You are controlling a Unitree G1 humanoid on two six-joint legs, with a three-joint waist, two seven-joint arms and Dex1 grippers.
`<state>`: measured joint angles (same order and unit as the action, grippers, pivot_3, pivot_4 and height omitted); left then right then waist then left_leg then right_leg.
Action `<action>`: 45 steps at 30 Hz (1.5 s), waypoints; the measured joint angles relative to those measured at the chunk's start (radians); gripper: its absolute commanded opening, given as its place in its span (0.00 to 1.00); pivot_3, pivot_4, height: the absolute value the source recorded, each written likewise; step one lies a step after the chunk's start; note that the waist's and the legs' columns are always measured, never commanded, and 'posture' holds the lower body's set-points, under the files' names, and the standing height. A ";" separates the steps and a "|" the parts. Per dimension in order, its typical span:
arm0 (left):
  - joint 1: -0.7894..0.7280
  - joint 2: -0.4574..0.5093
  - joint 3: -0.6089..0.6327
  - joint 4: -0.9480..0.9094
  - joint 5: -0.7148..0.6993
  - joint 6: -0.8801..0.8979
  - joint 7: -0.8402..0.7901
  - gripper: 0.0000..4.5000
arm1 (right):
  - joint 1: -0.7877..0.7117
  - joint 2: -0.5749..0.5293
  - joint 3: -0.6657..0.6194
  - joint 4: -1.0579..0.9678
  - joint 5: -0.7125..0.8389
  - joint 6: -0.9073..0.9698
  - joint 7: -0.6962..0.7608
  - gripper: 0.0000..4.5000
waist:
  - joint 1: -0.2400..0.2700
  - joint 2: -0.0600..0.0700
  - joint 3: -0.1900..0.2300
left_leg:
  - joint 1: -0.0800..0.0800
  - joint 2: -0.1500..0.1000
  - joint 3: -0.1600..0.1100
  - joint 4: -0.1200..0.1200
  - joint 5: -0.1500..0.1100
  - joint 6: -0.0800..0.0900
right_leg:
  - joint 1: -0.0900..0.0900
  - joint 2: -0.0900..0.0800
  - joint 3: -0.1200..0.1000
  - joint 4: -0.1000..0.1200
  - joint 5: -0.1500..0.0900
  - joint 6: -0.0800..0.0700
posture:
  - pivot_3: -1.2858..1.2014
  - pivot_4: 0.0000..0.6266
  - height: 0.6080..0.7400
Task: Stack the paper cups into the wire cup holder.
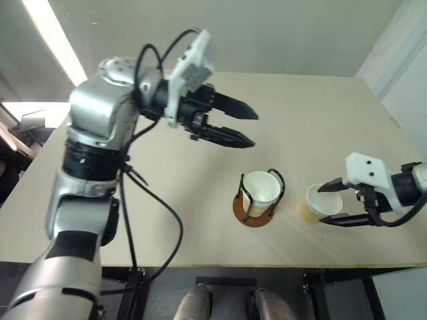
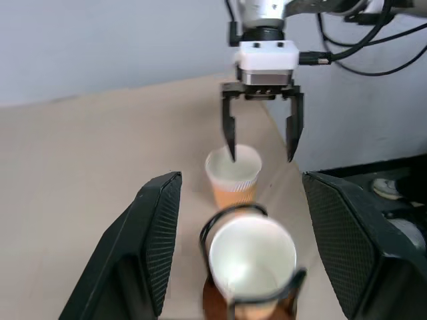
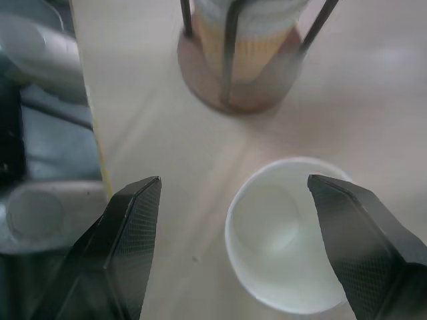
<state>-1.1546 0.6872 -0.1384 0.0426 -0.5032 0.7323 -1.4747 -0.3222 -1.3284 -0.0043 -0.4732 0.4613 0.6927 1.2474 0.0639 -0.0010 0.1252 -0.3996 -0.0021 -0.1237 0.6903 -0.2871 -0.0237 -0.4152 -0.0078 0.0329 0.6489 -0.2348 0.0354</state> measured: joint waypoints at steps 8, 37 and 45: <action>0.175 0.200 0.041 -0.116 0.014 0.001 0.039 0.68 | -0.036 0.042 0.149 0.061 -0.154 -0.090 0.000 0.81 | -0.007 0.000 0.000 | 0.000 0.000 -0.001 0.003 -0.001 0.003 | 0.001 0.000 0.000 -0.001 0.000 0.000 | 0.52 0.24 1.00; 0.553 0.489 0.197 -0.274 -0.120 -0.043 -0.025 0.69 | -0.598 0.101 0.188 0.139 -0.215 -0.136 0.258 0.01 | -0.019 0.001 0.000 | 0.000 0.000 -0.002 -0.001 -0.002 0.003 | -0.002 -0.001 -0.001 0.001 -0.002 -0.006 | 0.52 0.24 1.00; 0.428 0.442 0.121 -0.209 -0.089 -0.060 -0.035 0.69 | -0.745 0.200 0.245 0.084 -0.163 -0.115 0.354 0.01 | -0.021 0.001 0.000 | 0.000 0.000 -0.002 -0.008 -0.002 0.002 | -0.003 -0.001 -0.001 -0.002 -0.003 -0.007 | 0.52 0.24 1.00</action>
<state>-0.7268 1.1289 -0.0171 -0.1664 -0.5917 0.6724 -1.5102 -1.0672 -1.1283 0.2403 -0.3892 0.2983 0.5777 1.6011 0.0428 0.0002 0.1252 -0.4001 -0.0017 -0.1255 0.6825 -0.2887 -0.0218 -0.4183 -0.0089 0.0316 0.6465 -0.2376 0.0281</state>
